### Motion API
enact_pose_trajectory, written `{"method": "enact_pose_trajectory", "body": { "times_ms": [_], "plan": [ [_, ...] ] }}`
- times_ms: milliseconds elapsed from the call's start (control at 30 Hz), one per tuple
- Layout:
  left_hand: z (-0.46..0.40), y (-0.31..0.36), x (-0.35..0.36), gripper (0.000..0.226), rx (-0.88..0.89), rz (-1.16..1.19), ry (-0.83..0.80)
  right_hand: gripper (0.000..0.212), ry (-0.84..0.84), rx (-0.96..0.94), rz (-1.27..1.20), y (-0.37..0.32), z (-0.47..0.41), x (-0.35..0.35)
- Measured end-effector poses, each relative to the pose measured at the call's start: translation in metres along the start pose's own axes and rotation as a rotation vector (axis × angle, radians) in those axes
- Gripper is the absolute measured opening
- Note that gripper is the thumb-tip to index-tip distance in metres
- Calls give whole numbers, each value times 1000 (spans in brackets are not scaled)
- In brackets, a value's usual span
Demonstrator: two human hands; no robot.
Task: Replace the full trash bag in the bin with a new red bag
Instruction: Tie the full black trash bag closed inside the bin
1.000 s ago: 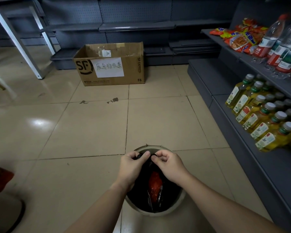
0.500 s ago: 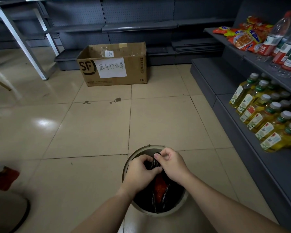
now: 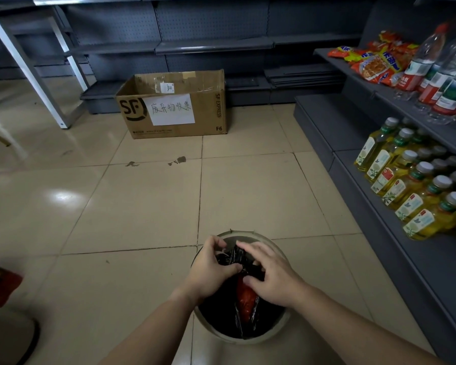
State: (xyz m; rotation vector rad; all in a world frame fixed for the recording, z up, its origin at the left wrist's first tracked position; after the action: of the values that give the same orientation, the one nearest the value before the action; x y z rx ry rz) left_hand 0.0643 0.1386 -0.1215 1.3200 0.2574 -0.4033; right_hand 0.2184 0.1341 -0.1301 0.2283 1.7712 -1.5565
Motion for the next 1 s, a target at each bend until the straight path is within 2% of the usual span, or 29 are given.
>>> {"method": "enact_pose_trajectory", "body": {
  "times_ms": [100, 367, 500, 633, 733, 900, 1000],
  "plan": [
    [-1, -4, 0, 50, -42, 20, -30, 74, -51, -14, 95, 1, -2, 7],
    [-4, 5, -1, 24, 64, -222, -65, 27, 53, -29, 53, -1, -11, 6],
    [-6, 7, 2, 13, 107, -343, -91, 18, 120, 12, -32, 5, -12, 3],
    [-9, 5, 12, 15, 84, -489, -165, 14, 128, 42, -82, 7, -11, 5],
    [-12, -1, 14, 17, 21, -541, -217, 23, 179, 90, -51, 9, -3, -2],
    [-9, -9, 14, 23, -100, -349, -297, 32, 176, -64, 200, -6, 12, 1],
    [-5, -9, 18, 25, -141, -238, -353, 30, 233, -169, 275, -19, 15, 1]
  ]
}}
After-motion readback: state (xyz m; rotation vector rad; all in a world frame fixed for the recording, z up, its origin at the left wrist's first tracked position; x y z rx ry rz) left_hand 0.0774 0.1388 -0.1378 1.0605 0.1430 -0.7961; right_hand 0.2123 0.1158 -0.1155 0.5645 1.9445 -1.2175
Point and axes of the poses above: each hand's wrist, its own z-axis away from the middle knuckle, its own x-axis out of the palm, y = z × x, the point moved 9 cm from there along -z, towards the middle knuckle, and after that the axes turned 4 degrees about -z, right-handed, at the moved point
